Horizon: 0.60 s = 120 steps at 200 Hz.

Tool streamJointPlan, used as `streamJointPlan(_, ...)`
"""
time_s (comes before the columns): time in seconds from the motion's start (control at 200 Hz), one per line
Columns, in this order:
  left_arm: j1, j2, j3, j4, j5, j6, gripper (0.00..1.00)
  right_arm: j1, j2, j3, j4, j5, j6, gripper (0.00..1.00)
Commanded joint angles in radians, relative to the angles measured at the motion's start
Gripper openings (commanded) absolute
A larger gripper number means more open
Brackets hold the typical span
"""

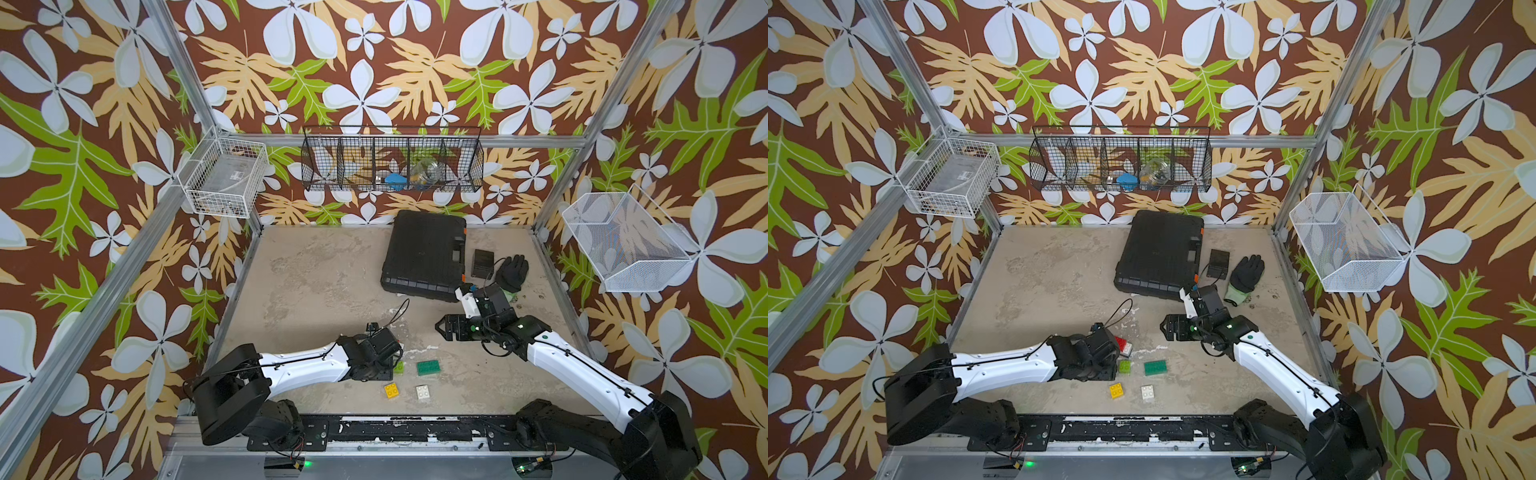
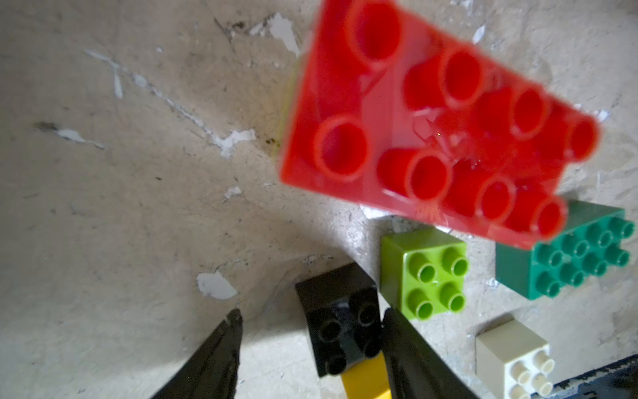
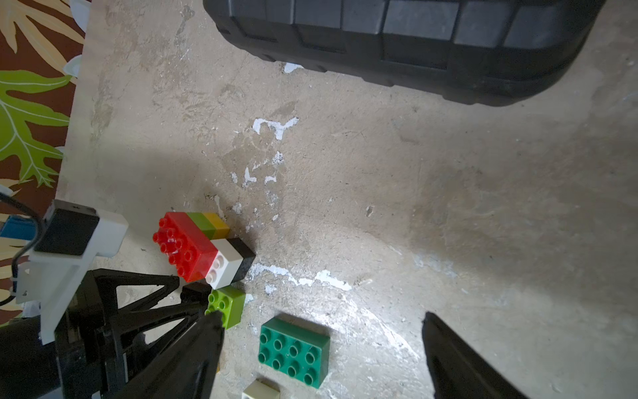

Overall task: Assemble a giraffe with lego
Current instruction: Pick up the lego brick from the center of the board.

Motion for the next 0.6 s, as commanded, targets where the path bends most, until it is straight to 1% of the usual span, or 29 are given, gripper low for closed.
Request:
streamJointPlan(0.0,-0.008,0.02,0.006,0.002,-0.015,-0.006,0.66,-0.012,-0.016,-0.009,-0.005,-0.017,-0.023,0.92)
streamJointPlan(0.215,-0.035,0.063,0.048,-0.023,-0.04,-0.006,0.63,-0.042,-0.042,-0.026,-0.016,-0.024,-0.034,0.92)
streamJointPlan(0.535,-0.046,0.062,0.058,-0.062,-0.089,-0.013,0.63,-0.051,-0.042,-0.037,-0.005,-0.038,-0.034,0.92)
streamJointPlan(0.596,-0.046,0.067,0.057,-0.06,-0.101,-0.014,0.61,-0.049,-0.043,-0.037,-0.005,-0.038,-0.032,0.92)
